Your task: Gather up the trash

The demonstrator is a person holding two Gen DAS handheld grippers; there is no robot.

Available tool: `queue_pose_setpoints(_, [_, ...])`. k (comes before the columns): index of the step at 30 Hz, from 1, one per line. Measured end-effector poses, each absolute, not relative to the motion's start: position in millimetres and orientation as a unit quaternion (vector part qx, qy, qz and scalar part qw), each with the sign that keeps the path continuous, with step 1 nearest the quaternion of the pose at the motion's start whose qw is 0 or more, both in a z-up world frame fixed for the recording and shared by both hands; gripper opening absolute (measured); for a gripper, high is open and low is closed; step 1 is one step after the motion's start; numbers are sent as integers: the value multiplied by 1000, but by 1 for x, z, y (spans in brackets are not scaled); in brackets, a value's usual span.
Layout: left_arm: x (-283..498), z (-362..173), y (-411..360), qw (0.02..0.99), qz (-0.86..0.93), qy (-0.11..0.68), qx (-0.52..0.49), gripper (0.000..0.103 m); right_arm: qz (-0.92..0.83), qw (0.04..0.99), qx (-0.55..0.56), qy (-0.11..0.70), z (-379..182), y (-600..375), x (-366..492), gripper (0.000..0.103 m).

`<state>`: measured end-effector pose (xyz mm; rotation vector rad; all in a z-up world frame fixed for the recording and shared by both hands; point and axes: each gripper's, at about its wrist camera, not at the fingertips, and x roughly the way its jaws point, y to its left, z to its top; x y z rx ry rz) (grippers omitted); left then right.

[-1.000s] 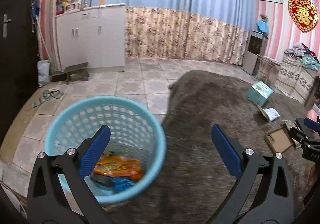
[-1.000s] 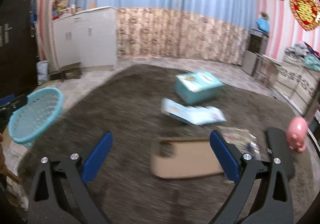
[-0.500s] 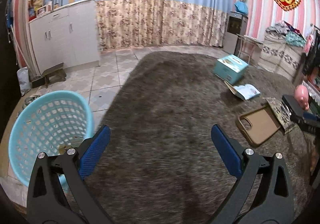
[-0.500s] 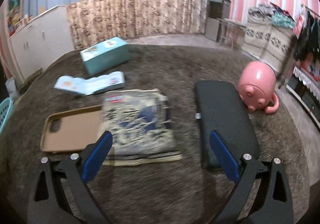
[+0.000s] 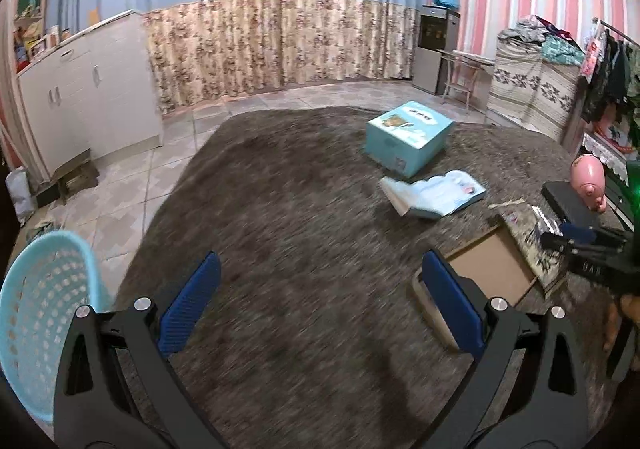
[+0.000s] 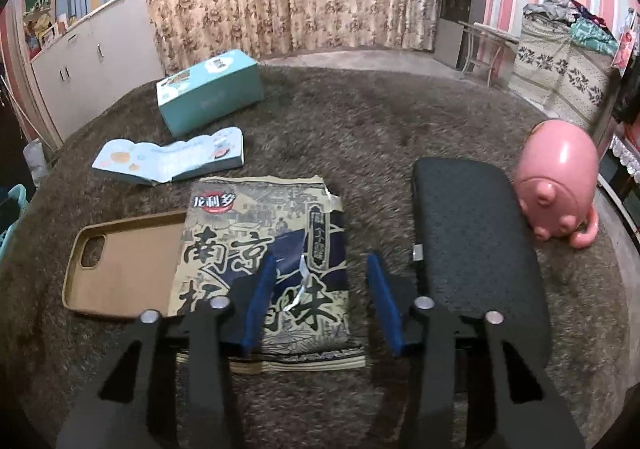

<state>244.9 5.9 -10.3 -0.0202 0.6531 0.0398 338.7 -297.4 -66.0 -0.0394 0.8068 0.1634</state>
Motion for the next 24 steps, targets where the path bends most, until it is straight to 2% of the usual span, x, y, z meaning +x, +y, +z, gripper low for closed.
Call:
queue_pose_setpoints(3, [265, -13, -10, 946, 6, 324, -4, 97, 84, 916, -5, 393, -67, -302, 339, 40])
queue_pose_setpoints(5, [280, -17, -18, 945, -1, 328, -2, 97, 82, 917, 3, 391, -67, -305, 338, 33])
queue_pose_setpoints(8, [304, -27, -27, 940, -13, 341, -5, 90, 84, 916, 8, 392, -67, -307, 336, 28])
queue_pose_setpoints(14, [339, -40, -35, 927, -44, 371, -33, 63, 85, 917, 4, 391, -66, -305, 333, 24])
queue_pose_setpoints(16, [346, -43, -38, 923, -58, 378, -39, 40, 83, 917, 3, 390, -66, -305, 333, 21])
queue_pose_setpoints(18, [349, -44, -41, 922, -68, 380, -44, 29, 83, 917, 1, 389, -66, -304, 333, 18])
queue_pose_setpoints(22, [343, -40, -40, 925, -79, 368, -48, 16, 84, 917, -7, 389, -65, -299, 331, 12])
queue_pose_setpoints(24, [335, -34, -37, 928, -80, 361, -49, 14, 84, 918, -9, 388, -63, -298, 330, 11])
